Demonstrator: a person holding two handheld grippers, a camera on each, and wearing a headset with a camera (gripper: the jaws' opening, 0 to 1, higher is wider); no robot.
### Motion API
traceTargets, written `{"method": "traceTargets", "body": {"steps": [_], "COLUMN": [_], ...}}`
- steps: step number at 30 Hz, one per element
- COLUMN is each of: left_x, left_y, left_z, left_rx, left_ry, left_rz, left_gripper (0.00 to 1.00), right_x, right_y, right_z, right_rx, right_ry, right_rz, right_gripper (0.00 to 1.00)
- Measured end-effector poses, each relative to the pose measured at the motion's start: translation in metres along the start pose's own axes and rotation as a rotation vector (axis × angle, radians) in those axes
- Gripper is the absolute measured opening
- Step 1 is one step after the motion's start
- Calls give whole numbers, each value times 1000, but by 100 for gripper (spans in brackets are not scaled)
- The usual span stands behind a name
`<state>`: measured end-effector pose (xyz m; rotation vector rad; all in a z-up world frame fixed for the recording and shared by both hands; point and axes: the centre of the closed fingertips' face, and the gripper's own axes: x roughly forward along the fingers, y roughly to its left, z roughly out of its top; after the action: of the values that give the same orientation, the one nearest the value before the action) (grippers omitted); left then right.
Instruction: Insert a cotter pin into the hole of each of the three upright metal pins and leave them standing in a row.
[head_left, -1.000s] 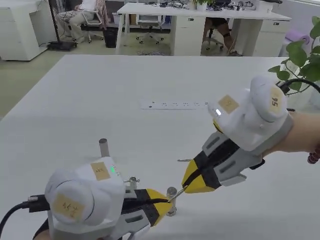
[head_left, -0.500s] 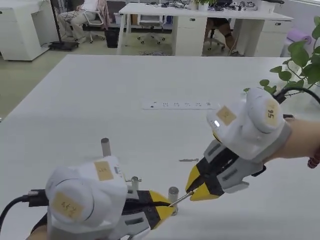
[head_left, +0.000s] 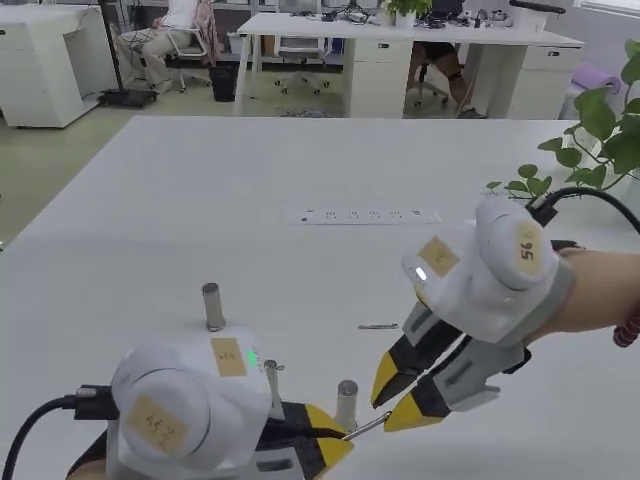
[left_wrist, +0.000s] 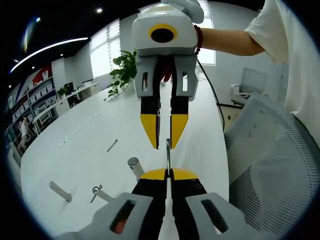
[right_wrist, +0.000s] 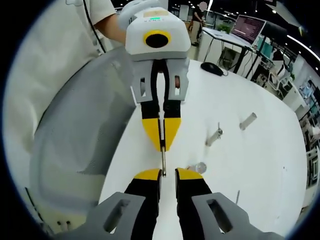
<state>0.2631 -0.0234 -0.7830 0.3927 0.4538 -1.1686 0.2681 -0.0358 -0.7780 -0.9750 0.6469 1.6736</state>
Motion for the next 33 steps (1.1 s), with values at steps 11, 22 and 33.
{"method": "traceTargets", "body": {"steps": [11,22,33], "left_x": [2,3,6], "left_y": [-4,-3,2], "left_z": [-5,-9,-9], "left_rx": [2,-12,34], "left_ry": [55,96,77], "left_rz": [-18,-17,28], "left_gripper": [0,0,1], "right_x": [11,18,17], "right_y": [7,7,2], "right_z": [-5,-10,-14], "right_rx": [-24,-15,9], "right_ry": [73,124,111], "right_rz": [42,40,9], "right_gripper": [7,5,3]}}
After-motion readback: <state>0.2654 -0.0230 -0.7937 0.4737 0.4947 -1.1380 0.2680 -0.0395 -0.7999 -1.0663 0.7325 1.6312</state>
